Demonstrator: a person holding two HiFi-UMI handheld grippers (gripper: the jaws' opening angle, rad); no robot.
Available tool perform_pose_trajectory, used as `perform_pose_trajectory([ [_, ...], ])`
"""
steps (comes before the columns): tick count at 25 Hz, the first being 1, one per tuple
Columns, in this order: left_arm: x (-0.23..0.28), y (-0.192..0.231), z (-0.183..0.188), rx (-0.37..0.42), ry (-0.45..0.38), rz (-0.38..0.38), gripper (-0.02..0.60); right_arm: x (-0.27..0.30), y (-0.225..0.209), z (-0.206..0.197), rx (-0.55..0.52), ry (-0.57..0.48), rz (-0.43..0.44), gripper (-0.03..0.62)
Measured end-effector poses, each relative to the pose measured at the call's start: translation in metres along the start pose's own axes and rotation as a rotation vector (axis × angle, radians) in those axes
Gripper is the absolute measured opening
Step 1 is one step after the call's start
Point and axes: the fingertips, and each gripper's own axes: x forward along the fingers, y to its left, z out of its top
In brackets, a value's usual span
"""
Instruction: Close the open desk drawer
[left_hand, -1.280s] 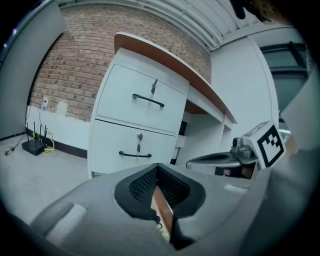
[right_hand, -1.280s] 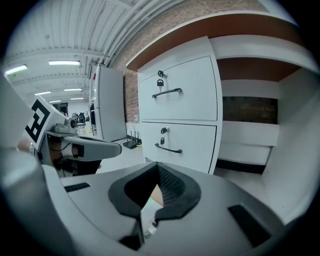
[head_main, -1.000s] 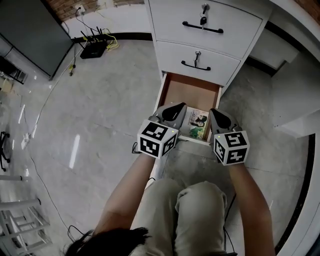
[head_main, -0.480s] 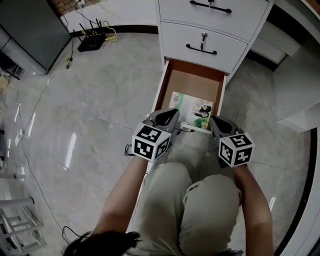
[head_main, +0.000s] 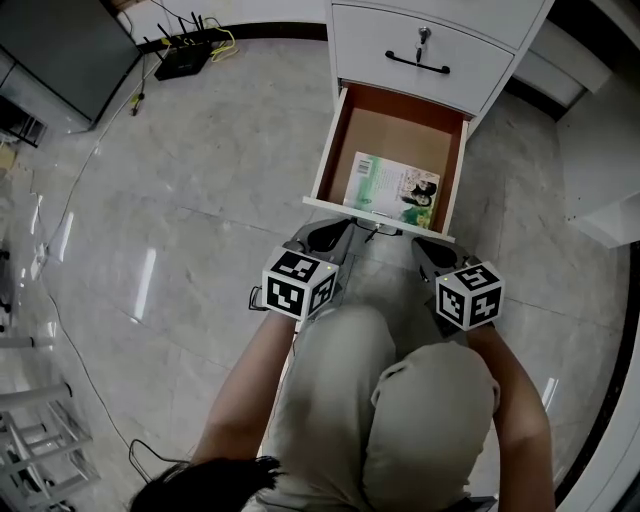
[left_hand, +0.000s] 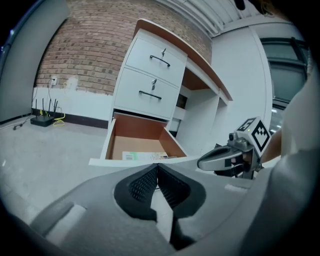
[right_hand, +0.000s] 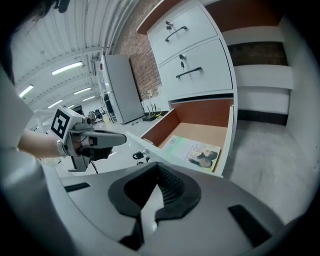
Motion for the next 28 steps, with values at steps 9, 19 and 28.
perform_pose_trajectory([
  [9, 0.026, 0.026, -0.033, -0.081, 0.082, 0.065, 0.006, 0.022, -0.012, -0.016, 0.172, -0.033, -0.091, 0.009],
  [19, 0.031, 0.029, -0.027, -0.003, 0.089, 0.127, 0.006, 0.022, -0.011, -0.012, 0.104, -0.057, -0.125, 0.009],
  [28, 0.03, 0.028, -0.012, -0.044, 0.038, 0.116, 0.006, 0.016, -0.011, 0.004, 0.084, -0.11, -0.071, 0.009],
])
